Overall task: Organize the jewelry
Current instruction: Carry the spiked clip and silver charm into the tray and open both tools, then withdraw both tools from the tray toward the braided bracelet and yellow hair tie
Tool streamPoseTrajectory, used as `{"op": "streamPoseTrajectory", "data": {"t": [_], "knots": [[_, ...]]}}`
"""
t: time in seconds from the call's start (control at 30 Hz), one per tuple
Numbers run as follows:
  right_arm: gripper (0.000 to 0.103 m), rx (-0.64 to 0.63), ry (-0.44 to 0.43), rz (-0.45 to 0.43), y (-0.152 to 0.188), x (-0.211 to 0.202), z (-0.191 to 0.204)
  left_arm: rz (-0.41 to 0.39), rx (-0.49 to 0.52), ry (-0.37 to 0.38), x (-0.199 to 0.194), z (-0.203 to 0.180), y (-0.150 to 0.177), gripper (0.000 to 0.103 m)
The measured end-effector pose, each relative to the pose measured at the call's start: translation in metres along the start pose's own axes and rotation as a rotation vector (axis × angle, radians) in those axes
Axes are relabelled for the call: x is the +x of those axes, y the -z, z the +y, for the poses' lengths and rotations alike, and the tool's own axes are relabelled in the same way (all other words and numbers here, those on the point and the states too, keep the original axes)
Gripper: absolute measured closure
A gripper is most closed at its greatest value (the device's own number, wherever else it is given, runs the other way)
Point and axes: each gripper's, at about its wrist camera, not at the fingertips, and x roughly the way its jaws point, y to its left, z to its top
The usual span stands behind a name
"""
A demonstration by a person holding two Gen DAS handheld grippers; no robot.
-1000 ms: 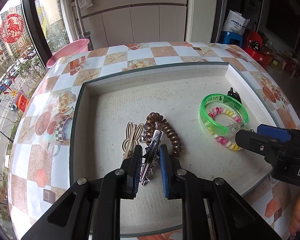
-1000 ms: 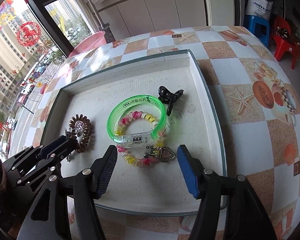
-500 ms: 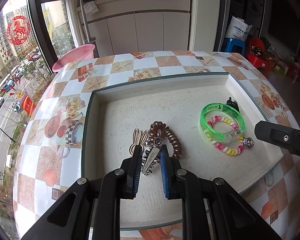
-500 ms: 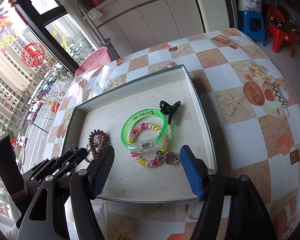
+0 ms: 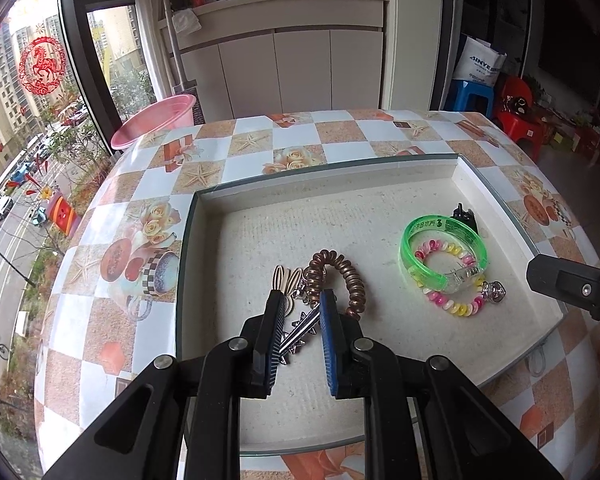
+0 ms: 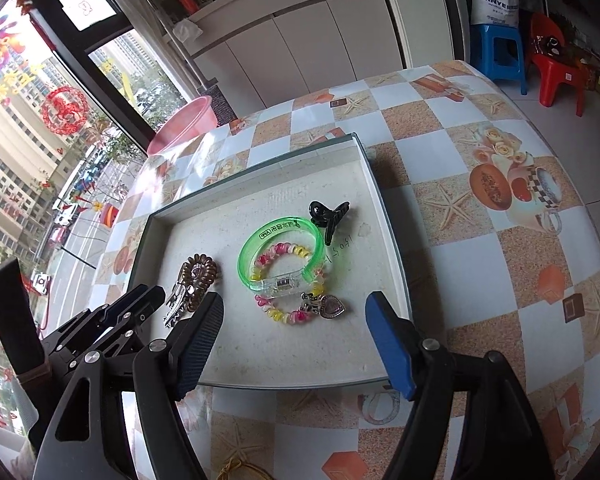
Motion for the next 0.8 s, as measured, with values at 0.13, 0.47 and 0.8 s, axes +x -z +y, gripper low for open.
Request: {"op": "streamPoseTrajectory", "data": {"t": [0.13,0.47,0.8], "knots": [[0.023,0.000,0.027,-0.009,0.000,-0.002,-0.002,-0.060,-0.027,-0.034,-0.012,0.005,0.000,0.000],[0.000,-0.034,0.076,-0.006,0.005,-0.008,0.003,-0.071,-0.037,-0.045,-0.030,0.013,0.005,0.000],[0.000,-0.052,0.052,-0.062,0.023,-0.033,0.012,-0.070,-0.050,-0.017,-0.063,0.026,0.034,0.000]]}}
